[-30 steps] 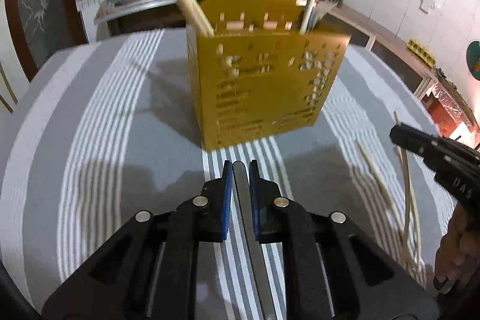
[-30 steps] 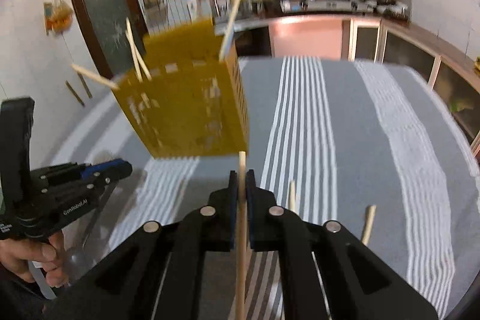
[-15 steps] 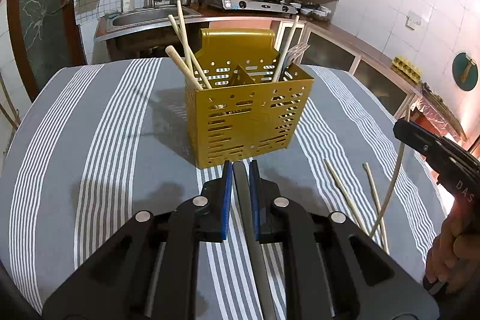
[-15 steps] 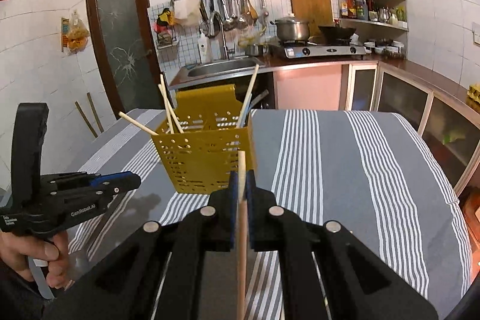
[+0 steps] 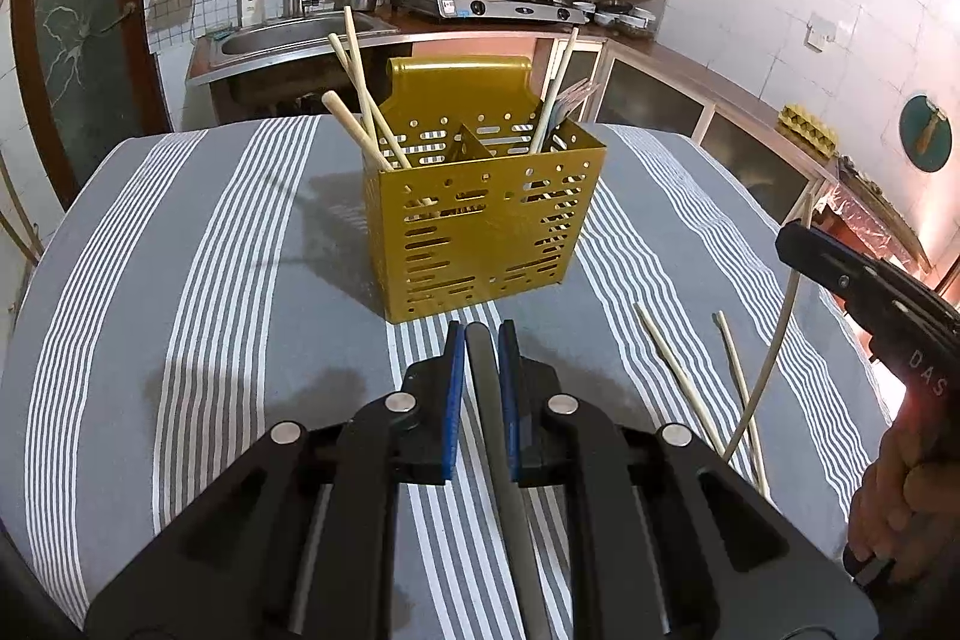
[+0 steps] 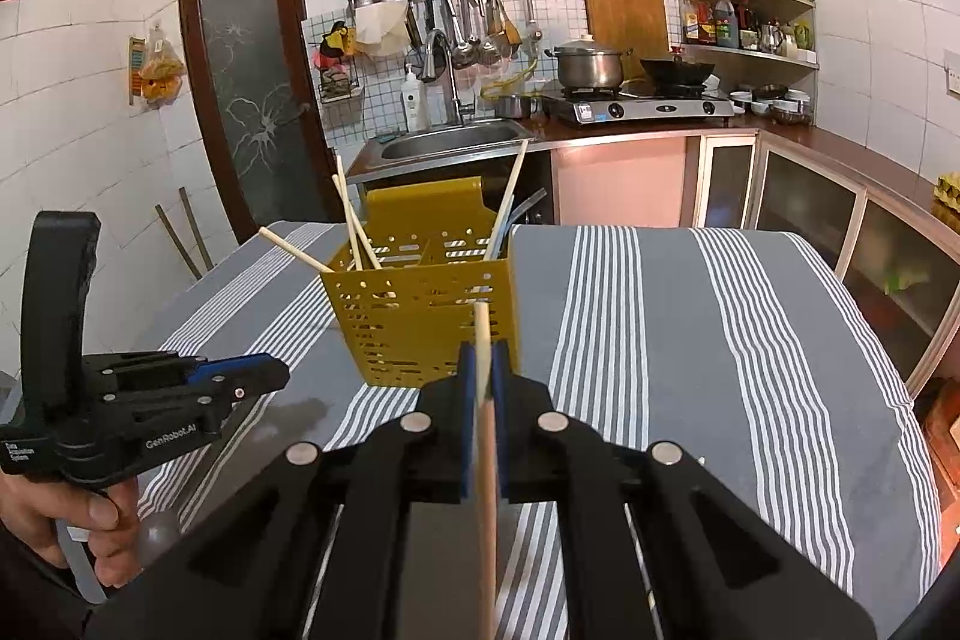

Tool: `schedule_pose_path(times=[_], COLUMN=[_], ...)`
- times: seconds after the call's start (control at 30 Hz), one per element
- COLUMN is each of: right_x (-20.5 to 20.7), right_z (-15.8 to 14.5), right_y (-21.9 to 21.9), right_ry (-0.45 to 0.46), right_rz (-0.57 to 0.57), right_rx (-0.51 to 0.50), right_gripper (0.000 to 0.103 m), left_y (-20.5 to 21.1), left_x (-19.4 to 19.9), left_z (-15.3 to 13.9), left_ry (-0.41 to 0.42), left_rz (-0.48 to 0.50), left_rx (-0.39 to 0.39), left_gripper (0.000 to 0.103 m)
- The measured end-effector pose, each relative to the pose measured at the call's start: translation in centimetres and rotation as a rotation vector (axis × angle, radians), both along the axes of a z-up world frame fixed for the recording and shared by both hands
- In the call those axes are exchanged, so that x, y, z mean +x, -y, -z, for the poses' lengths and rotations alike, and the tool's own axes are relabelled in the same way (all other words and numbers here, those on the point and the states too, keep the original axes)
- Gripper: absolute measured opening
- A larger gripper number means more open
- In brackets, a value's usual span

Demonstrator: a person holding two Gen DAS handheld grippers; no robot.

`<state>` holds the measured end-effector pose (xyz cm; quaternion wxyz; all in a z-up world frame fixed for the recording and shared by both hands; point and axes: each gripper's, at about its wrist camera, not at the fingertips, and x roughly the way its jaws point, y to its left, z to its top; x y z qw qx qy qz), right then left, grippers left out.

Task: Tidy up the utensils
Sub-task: 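Lift the spoon with the left tool while the right tool lifts the chopstick toward the holder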

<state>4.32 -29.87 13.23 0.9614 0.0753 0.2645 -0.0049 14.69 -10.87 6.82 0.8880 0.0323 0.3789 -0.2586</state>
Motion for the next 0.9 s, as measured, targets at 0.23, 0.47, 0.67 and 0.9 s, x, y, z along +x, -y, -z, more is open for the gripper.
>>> schedule_pose_path(times=[0.23,0.47,0.67,0.9], right_x=[-0.1,-0.2,0.0,0.3], right_z=[0.0,0.1,0.5,0.6], right_y=[0.0,0.2,0.5,0.9], right_ry=[-0.002,-0.006,-0.016,-0.020], right_rz=[0.001,-0.002,0.001,0.004], right_rx=[-0.001,0.002,0.004,0.012], right_gripper=[0.006,0.006,0.006,0.006], left_y=[-0.4,0.1,1.0,2.2], left_x=[0.1,0.8,2.2,3.7], left_z=[0.1,1.6,6.1,11.3], left_ry=[-0.012,-0.051,-0.144,-0.251], left_rz=[-0.004,0.013,0.016,0.030], left_rx=[-0.019,0.032,0.114,0.205], left_gripper=[0.000,0.000,0.035,0.037])
